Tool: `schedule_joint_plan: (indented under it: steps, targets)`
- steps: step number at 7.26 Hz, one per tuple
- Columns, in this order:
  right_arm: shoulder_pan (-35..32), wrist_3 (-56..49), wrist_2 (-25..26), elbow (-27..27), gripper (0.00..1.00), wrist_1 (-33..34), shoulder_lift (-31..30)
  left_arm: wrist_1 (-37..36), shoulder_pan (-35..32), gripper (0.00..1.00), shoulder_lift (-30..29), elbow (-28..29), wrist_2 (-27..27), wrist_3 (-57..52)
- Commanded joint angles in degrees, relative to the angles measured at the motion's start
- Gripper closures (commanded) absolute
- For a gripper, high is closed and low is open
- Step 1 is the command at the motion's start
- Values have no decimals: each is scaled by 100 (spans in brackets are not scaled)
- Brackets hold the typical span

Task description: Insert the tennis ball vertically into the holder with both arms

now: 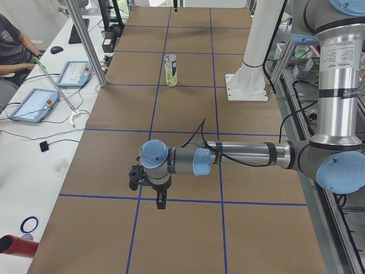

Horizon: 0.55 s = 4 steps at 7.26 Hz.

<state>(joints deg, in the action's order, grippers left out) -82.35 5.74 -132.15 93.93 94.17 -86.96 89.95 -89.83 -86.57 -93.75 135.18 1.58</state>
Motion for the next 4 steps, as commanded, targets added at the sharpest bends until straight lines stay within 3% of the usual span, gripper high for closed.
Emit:
schedule_joint_plan:
  steps: [1,4]
  targets:
    - [0,-258,102,2,1,14,-5,5,1,1,0,6,0,0]
    - [0,-328,111,3,1,14,-5,5,1,1,9,-3,0,0]
